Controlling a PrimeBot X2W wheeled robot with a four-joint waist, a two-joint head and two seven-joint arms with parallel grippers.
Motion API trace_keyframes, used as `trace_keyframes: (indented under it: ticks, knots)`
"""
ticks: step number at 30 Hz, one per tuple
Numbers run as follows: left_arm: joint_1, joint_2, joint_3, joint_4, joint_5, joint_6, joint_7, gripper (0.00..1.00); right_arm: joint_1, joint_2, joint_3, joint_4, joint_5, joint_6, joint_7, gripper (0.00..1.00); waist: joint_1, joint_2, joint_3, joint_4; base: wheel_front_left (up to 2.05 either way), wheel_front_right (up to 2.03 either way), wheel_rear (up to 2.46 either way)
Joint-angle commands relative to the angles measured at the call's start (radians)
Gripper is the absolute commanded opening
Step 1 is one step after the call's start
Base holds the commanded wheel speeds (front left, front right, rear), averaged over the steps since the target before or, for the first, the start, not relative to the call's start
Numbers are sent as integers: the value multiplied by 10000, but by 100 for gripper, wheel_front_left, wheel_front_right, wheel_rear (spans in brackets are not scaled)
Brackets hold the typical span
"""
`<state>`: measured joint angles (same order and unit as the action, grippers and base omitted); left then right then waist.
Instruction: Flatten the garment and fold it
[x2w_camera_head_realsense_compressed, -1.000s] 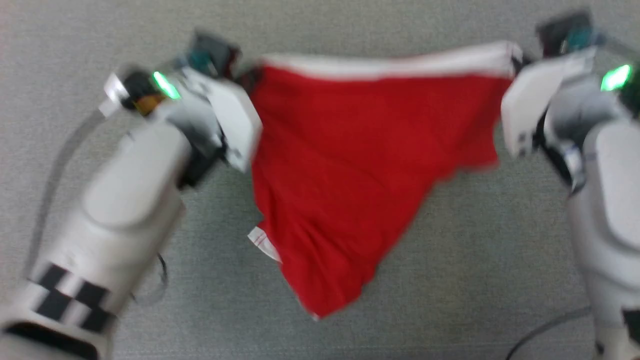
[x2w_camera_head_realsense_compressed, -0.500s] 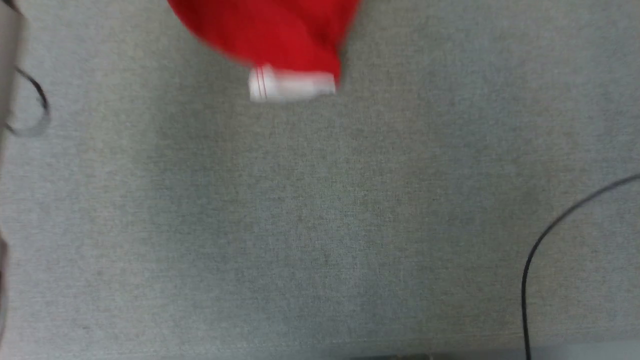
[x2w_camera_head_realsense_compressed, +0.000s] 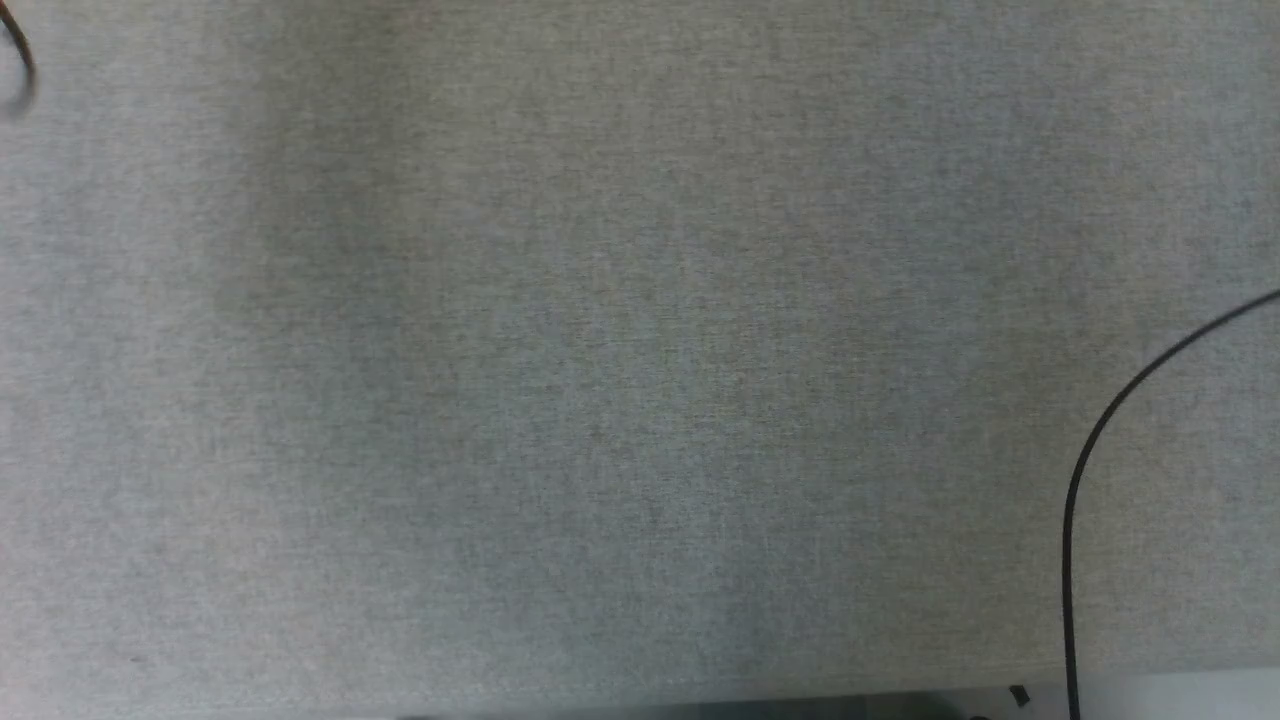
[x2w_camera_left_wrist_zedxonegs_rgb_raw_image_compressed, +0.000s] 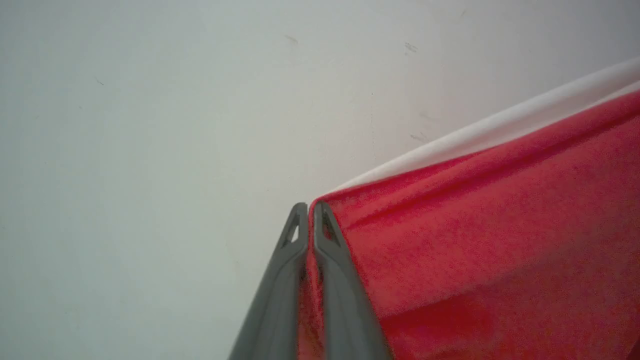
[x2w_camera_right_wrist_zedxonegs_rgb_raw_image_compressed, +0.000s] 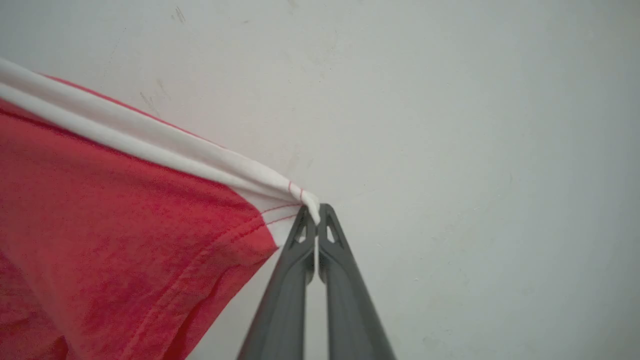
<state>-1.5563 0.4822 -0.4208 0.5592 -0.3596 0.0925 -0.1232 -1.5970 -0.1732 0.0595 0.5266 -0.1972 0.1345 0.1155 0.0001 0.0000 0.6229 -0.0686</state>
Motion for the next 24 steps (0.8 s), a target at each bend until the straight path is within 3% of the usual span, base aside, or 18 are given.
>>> trace_keyframes:
  ticks: [1, 8, 12, 18, 24]
  knots:
    - [488, 86, -32, 263, -47, 4, -24, 0, 348, -157, -116, 255, -41, -38, -138, 0, -1, 0, -73, 100, 0, 0, 0]
    - [2877, -247, -980, 941, -266, -799, -33, 0, 2955, -352, 820, 1077, 1135, -38, -689, 0, -1, 0, -877, 340, 0, 0, 0]
    - [4649, -473, -1403, 970, -690, -1294, 75, 0, 4970, -734, 1373, 843, 2178, -38, -657, 0, -1, 0, -1718, 482, 0, 0, 0]
    - [7621, -684, -1775, 84, -1811, -1759, 615, 0, 8700, -1318, 1503, -1097, 3722, -38, 259, 0, -1, 0, -3000, 585, 0, 0, 0]
    - [10093, -446, -2151, -1366, -2593, -1757, 1489, 0, 12249, -1698, 966, -3809, 4524, -38, 1714, 0, -1, 0, -3830, 575, 0, 0, 0]
